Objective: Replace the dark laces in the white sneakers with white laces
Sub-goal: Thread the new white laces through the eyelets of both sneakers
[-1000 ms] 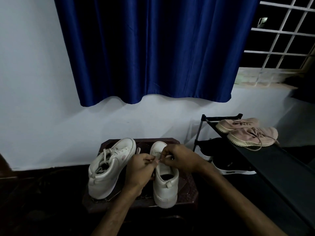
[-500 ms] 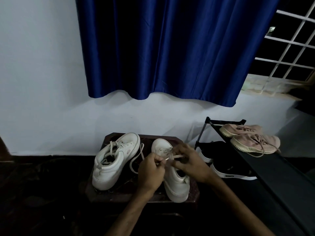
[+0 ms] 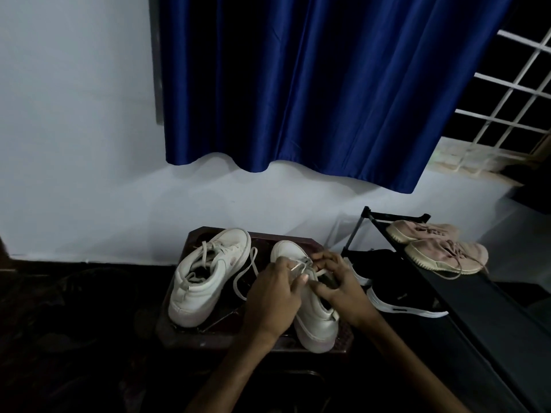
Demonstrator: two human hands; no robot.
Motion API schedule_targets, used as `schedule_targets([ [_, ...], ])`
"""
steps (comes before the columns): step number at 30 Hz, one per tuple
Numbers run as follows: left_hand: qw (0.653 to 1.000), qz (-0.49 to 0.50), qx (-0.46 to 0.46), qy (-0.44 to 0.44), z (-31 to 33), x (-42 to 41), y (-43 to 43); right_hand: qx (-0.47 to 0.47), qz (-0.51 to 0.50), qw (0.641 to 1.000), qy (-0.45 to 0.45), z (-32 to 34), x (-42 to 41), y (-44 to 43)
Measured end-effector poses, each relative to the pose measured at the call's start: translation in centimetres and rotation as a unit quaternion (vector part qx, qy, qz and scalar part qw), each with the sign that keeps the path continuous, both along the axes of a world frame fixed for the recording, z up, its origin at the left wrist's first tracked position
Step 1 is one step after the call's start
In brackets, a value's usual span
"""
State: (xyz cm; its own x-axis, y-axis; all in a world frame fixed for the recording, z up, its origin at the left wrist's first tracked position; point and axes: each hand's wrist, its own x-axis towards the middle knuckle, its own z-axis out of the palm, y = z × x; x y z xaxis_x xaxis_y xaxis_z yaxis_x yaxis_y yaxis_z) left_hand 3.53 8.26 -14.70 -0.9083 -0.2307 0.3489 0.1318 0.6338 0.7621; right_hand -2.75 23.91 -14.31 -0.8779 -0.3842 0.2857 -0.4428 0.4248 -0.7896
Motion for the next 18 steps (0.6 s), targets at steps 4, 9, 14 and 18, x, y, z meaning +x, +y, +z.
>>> schedule_targets([
  [4, 0.999, -0.028, 0.019, 0.016, -0.6, -1.3, 0.4, 0.008, 0.005, 1.0, 0.007, 0.1, 0.0, 0.0],
  [9, 0.994, -0.018, 0.102, 0.038, -1.6, -1.5, 0.3, 0.029, -0.007, 0.999, 0.017, -0.5, -0.4, 0.1],
  [14, 0.926, -0.03, 0.376, 0.023, -0.7, -1.2, -0.2, 0.049, -0.014, 0.998, 0.025, -0.8, -0.8, 0.3],
  [18, 0.8, -0.075, 0.595, 0.033, 1.7, 0.5, 0.2, 0.047, -0.01, 0.998, 0.031, -0.7, -0.7, 0.3],
])
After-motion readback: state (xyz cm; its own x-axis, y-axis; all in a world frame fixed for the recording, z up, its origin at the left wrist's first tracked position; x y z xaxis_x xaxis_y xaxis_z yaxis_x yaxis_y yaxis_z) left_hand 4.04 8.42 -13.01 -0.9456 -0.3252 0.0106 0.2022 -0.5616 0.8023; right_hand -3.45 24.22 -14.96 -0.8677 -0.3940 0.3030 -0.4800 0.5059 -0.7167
